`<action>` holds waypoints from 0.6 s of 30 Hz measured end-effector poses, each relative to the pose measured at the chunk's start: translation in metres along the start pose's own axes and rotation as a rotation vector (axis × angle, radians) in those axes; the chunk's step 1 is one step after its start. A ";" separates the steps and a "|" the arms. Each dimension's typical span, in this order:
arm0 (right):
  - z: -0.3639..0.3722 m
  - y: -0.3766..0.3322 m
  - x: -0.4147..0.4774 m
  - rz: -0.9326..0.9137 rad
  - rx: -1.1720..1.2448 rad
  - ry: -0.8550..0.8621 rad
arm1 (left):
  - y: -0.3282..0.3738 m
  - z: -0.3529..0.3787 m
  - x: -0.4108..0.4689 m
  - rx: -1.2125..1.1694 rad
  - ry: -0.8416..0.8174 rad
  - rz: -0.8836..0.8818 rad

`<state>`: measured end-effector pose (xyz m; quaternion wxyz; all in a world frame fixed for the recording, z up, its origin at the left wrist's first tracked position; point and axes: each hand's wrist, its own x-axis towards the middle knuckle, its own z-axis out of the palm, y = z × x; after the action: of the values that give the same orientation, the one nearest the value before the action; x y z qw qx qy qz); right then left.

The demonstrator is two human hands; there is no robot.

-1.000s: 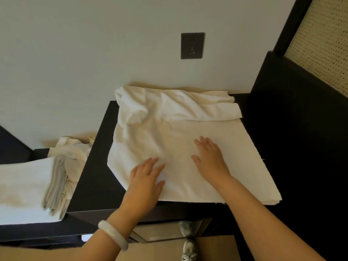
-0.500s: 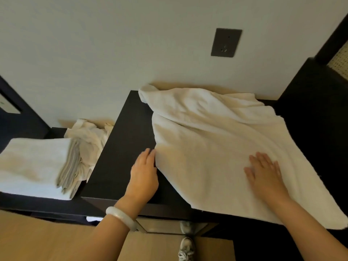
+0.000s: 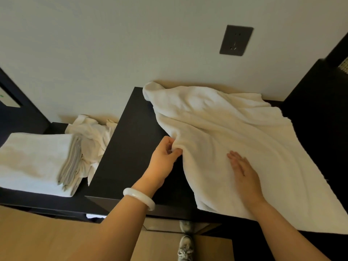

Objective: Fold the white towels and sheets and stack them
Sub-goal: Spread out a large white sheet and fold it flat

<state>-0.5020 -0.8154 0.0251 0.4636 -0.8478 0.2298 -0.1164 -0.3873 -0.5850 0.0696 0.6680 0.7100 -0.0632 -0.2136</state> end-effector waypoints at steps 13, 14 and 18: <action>-0.019 0.007 -0.001 0.117 0.438 0.192 | 0.059 0.072 0.066 0.631 -0.139 0.343; -0.018 0.008 -0.001 0.107 0.423 0.179 | 0.051 0.065 0.066 0.645 -0.029 0.318; -0.014 0.013 0.002 0.083 0.394 0.145 | 0.024 0.055 0.060 0.715 -0.029 0.186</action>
<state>-0.5100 -0.8327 0.0217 0.6070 -0.7200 0.2700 -0.2006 -0.3494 -0.6602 0.0788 0.3934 0.8867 -0.2075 -0.1263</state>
